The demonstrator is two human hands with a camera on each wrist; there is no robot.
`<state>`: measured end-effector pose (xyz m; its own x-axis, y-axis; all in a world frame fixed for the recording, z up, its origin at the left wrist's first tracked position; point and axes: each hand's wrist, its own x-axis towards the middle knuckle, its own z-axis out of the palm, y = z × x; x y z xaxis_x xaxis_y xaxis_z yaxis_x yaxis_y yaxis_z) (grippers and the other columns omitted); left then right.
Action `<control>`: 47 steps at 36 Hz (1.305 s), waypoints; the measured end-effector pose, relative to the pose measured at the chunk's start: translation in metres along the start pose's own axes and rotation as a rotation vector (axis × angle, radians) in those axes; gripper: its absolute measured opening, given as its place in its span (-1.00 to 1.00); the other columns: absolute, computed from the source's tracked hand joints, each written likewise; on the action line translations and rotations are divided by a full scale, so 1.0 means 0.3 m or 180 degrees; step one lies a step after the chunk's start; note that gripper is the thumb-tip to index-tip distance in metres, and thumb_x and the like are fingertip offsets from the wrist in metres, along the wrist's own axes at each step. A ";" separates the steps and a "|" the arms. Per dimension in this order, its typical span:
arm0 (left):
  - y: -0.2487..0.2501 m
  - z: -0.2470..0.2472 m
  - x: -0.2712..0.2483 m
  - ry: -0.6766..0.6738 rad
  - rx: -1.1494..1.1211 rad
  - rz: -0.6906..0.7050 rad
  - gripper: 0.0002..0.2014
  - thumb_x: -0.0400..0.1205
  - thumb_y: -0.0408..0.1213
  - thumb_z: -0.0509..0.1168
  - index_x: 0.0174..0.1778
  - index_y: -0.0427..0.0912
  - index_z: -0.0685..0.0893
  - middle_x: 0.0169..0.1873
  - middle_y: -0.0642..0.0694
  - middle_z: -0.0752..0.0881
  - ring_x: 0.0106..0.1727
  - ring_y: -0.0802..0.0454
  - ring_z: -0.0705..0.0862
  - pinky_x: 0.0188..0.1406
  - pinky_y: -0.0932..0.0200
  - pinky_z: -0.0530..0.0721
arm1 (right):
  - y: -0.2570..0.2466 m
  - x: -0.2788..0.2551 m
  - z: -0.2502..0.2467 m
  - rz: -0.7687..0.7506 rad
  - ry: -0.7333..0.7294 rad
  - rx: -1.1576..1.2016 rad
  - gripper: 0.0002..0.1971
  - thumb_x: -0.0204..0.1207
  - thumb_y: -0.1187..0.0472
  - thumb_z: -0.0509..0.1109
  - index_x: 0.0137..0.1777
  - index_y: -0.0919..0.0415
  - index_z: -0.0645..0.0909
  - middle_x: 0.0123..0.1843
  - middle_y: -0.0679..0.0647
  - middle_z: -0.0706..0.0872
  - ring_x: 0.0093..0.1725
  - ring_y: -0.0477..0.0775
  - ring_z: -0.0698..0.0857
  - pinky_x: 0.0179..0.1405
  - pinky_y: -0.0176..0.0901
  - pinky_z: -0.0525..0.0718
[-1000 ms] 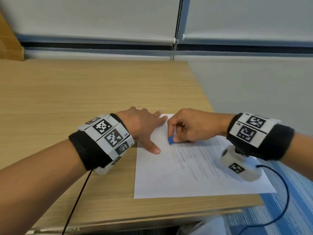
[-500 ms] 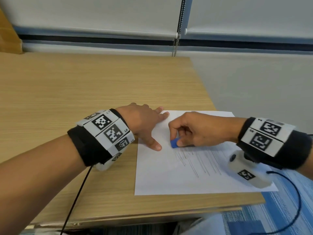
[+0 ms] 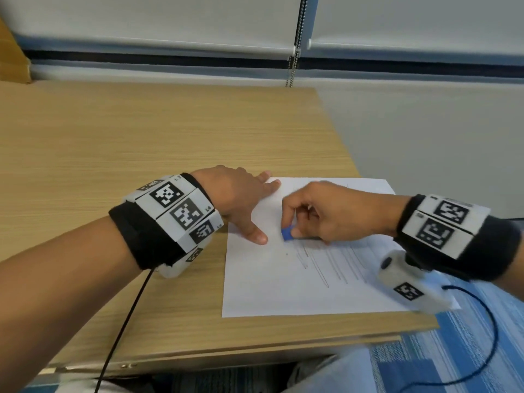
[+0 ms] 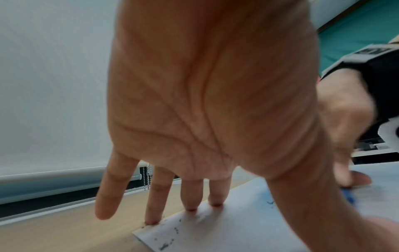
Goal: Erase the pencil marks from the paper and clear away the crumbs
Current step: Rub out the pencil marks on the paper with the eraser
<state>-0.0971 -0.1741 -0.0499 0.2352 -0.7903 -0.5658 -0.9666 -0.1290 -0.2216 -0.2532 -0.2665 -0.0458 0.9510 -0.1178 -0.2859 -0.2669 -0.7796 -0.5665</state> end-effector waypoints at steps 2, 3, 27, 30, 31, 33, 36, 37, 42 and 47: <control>0.000 0.000 0.000 -0.0016 -0.0026 -0.0010 0.16 0.40 0.42 0.32 0.68 0.11 -0.32 0.69 0.10 -0.27 0.64 -0.14 0.20 0.43 -0.20 0.44 | 0.004 0.006 0.002 0.0055 0.0155 0.0043 -0.98 0.56 0.23 0.42 -0.07 0.10 0.66 -0.39 0.09 0.72 -0.55 -0.07 0.64 -0.33 -0.21 0.65; -0.001 0.000 -0.001 -0.0013 -0.0026 -0.0011 0.16 0.41 0.42 0.33 0.69 0.11 -0.32 0.69 0.10 -0.27 0.64 -0.14 0.20 0.43 -0.20 0.44 | 0.005 -0.001 0.004 0.0050 0.0092 0.0072 -0.98 0.55 0.23 0.42 -0.07 0.10 0.65 -0.40 0.09 0.71 -0.54 -0.05 0.64 -0.32 -0.19 0.66; 0.017 -0.017 -0.011 -0.0132 -0.0053 -0.0008 0.13 0.46 0.36 0.32 0.67 0.13 -0.36 0.69 0.05 -0.31 0.64 -0.17 0.18 0.37 -0.14 0.43 | 0.048 0.068 -0.057 0.0355 0.0430 -0.0090 -0.97 0.56 0.25 0.39 -0.07 0.12 0.60 -0.36 0.02 0.72 -0.56 0.05 0.74 -0.27 -0.02 0.75; 0.019 -0.017 -0.008 -0.0165 -0.0045 -0.0011 0.14 0.45 0.37 0.32 0.66 0.14 -0.38 0.68 0.06 -0.33 0.64 -0.16 0.20 0.40 -0.15 0.45 | 0.067 0.107 -0.085 0.0532 0.0581 -0.0041 -0.96 0.58 0.21 0.37 -0.03 0.13 0.56 -0.30 0.04 0.71 -0.54 0.07 0.75 -0.18 0.03 0.75; 0.017 -0.016 -0.007 -0.0170 -0.0047 -0.0009 0.14 0.45 0.37 0.32 0.66 0.14 -0.39 0.68 0.07 -0.33 0.64 -0.16 0.20 0.40 -0.16 0.45 | 0.069 0.108 -0.086 0.0542 0.0565 -0.0009 -0.95 0.58 0.21 0.36 -0.03 0.13 0.55 -0.27 0.07 0.72 -0.54 0.08 0.75 -0.17 0.03 0.75; 0.011 -0.013 -0.005 -0.0156 -0.0053 -0.0006 0.14 0.44 0.37 0.33 0.66 0.15 -0.38 0.68 0.06 -0.33 0.64 -0.17 0.18 0.41 -0.17 0.45 | 0.062 0.090 -0.079 0.0465 0.0360 0.0099 -0.96 0.58 0.23 0.37 -0.04 0.15 0.55 -0.26 0.11 0.73 -0.55 0.09 0.74 -0.19 0.02 0.75; 0.007 -0.010 -0.001 -0.0095 -0.0031 0.0033 0.16 0.42 0.39 0.34 0.67 0.15 -0.36 0.69 0.05 -0.31 0.63 -0.18 0.18 0.37 -0.17 0.48 | 0.040 0.038 -0.056 0.0338 -0.0291 0.0212 -0.97 0.57 0.24 0.40 -0.06 0.16 0.60 -0.38 0.06 0.72 -0.55 0.06 0.72 -0.15 0.09 0.76; 0.007 -0.007 0.000 -0.0082 -0.0020 0.0040 0.15 0.42 0.39 0.34 0.67 0.15 -0.36 0.69 0.05 -0.31 0.63 -0.18 0.18 0.36 -0.16 0.49 | 0.035 0.028 -0.050 0.0319 -0.0434 0.0172 -0.97 0.57 0.23 0.41 -0.06 0.15 0.61 -0.38 0.07 0.72 -0.55 0.06 0.71 -0.10 0.11 0.76; 0.008 -0.004 0.005 -0.0082 0.0001 0.0043 0.15 0.44 0.37 0.34 0.66 0.16 -0.38 0.68 0.05 -0.34 0.65 -0.19 0.15 0.32 -0.13 0.47 | 0.040 0.068 -0.067 0.0355 0.0169 0.0032 -0.96 0.56 0.26 0.39 -0.10 0.12 0.61 -0.32 0.08 0.71 -0.56 0.07 0.73 -0.30 -0.02 0.76; 0.006 -0.004 0.001 -0.0106 -0.0061 0.0049 0.16 0.44 0.37 0.34 0.66 0.14 -0.38 0.68 0.04 -0.35 0.66 -0.18 0.17 0.40 -0.15 0.46 | 0.063 0.053 -0.025 0.0170 0.0564 -0.0128 -0.87 0.52 0.26 0.42 -0.16 0.04 0.54 -0.37 0.03 0.66 -0.49 -0.13 0.61 -0.43 -0.19 0.60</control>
<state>-0.0990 -0.1754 -0.0496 0.2233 -0.7720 -0.5951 -0.9718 -0.1287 -0.1977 -0.2421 -0.2877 -0.0554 0.9492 -0.2633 -0.1721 -0.3146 -0.7929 -0.5218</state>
